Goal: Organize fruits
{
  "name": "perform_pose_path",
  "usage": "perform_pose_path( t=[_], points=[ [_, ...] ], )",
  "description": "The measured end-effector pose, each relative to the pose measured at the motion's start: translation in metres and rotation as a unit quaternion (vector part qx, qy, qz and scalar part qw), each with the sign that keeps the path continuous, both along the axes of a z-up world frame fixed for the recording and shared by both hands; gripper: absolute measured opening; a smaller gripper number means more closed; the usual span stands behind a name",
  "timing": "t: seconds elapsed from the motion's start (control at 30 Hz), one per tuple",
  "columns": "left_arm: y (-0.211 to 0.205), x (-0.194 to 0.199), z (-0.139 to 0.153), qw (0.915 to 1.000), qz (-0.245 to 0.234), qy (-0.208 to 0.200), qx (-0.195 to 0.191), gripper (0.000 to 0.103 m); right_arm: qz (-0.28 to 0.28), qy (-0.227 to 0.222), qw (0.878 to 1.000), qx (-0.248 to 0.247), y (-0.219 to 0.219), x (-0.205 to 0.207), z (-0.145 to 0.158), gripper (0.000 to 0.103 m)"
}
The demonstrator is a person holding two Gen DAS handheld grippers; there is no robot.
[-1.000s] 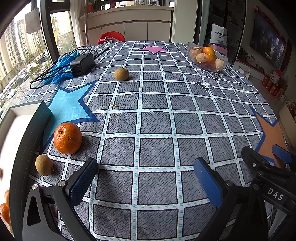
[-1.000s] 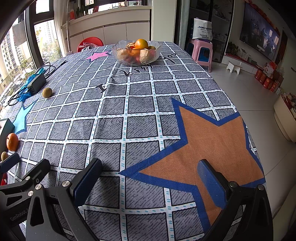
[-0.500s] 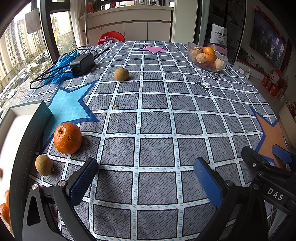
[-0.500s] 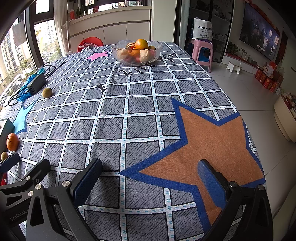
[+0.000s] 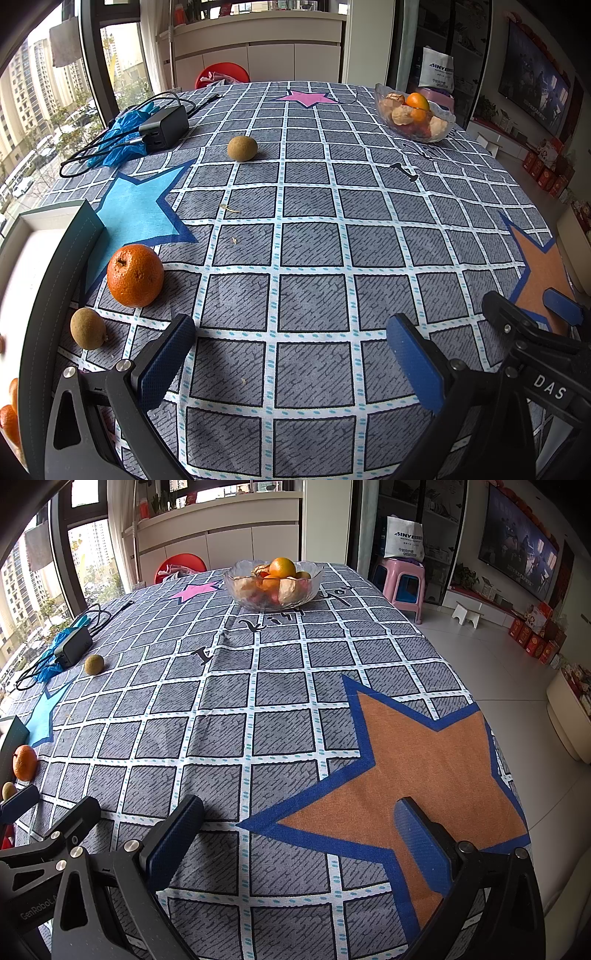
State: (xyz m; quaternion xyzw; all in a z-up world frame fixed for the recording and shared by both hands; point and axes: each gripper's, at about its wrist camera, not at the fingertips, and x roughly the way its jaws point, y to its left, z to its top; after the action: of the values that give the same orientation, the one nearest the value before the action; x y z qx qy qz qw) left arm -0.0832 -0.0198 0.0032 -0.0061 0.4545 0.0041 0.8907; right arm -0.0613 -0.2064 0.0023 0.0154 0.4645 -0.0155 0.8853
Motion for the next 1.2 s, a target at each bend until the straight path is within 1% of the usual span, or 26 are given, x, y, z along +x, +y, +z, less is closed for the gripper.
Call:
perform_pose_path(
  t=[1.2],
  points=[
    [0.0000,-0.0001,0.0003,1.0000,0.000,0.000,0.000,0.103,0.000,0.000,1.000,0.000,0.0000,0.0000,0.0000,0.103]
  ],
)
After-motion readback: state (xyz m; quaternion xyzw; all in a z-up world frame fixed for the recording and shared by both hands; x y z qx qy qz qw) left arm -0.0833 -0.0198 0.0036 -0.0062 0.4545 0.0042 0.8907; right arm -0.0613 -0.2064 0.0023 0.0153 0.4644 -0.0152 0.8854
